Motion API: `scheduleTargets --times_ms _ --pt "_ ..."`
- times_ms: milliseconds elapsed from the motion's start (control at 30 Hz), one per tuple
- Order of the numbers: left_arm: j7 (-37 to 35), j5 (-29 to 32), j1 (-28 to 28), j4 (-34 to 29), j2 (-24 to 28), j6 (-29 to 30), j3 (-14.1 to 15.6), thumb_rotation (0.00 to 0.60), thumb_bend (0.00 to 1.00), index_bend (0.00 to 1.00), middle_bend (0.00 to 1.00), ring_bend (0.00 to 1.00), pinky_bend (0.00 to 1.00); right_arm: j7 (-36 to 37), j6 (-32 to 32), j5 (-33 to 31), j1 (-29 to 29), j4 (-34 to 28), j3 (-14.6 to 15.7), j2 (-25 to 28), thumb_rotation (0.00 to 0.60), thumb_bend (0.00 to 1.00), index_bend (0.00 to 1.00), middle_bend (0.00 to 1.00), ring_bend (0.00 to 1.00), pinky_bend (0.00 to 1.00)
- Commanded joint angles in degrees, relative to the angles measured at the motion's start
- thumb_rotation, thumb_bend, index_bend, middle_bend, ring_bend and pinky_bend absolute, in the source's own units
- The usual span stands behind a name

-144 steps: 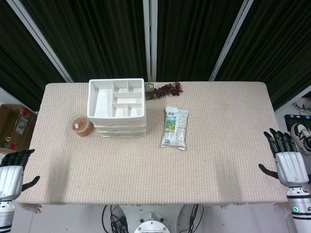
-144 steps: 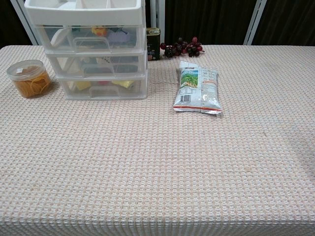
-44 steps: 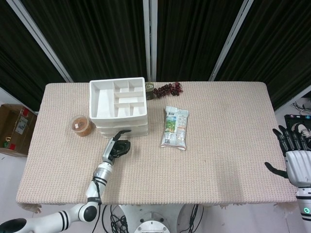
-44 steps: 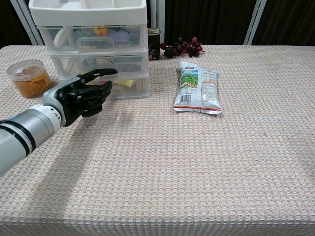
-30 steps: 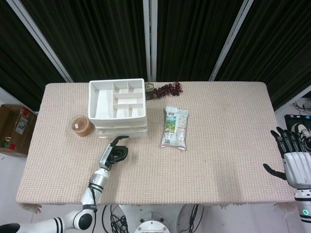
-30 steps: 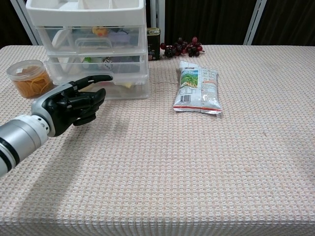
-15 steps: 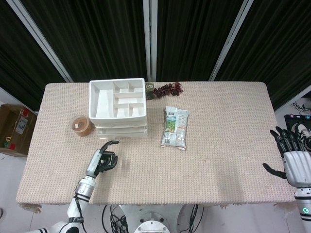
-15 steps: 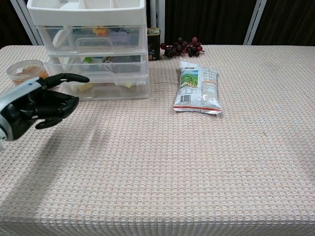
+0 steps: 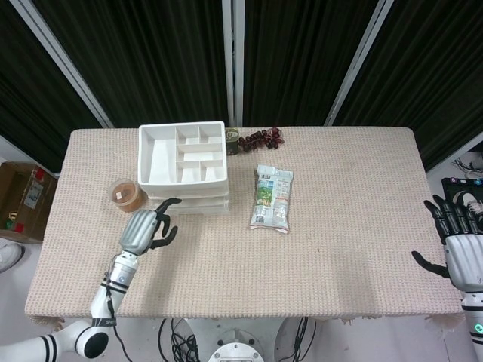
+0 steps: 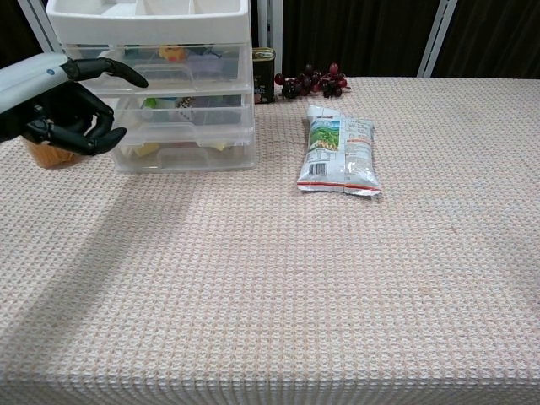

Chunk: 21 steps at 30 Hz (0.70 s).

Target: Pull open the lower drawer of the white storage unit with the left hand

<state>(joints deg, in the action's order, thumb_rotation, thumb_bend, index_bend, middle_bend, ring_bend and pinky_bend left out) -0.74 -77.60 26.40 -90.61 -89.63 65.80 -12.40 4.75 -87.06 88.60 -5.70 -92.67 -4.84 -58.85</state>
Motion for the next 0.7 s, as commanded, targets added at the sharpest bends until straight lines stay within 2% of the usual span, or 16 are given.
scheduleTargets --times_ms 33,267,467,700 --pt "1.20 2.12 1.28 1.05 -0.75 -2.05 -0.18 0.600 0.41 0.20 0.79 0.89 1.00 0.24 0.10 -0.25 0.07 0.19 0.00 -0.06 0.600 0.10 0.00 0.03 0.00 0.00" --pt "5.54 4.67 2.57 1.32 -0.26 -4.18 0.83 0.600 0.39 0.24 0.80 0.89 1.00 0.69 0.37 -0.57 0.05 0.67 -0.04 -0.25 0.600 0.10 0.00 0.03 0.00 0.00" --pt "3.69 4.85 2.67 -2.28 2.83 -5.74 1.78 0.600 0.38 0.38 0.81 0.90 1.00 0.39 0.81 -0.64 -0.22 0.59 -0.08 -0.47 0.600 0.10 0.00 0.03 0.00 0.00" --pt "2.51 3.14 1.47 -6.21 6.82 -5.80 4.83 0.600 0.37 0.39 0.82 0.90 1.00 -0.16 1.05 -0.63 -0.34 0.21 -0.03 -0.44 0.600 0.10 0.00 0.03 0.00 0.00"
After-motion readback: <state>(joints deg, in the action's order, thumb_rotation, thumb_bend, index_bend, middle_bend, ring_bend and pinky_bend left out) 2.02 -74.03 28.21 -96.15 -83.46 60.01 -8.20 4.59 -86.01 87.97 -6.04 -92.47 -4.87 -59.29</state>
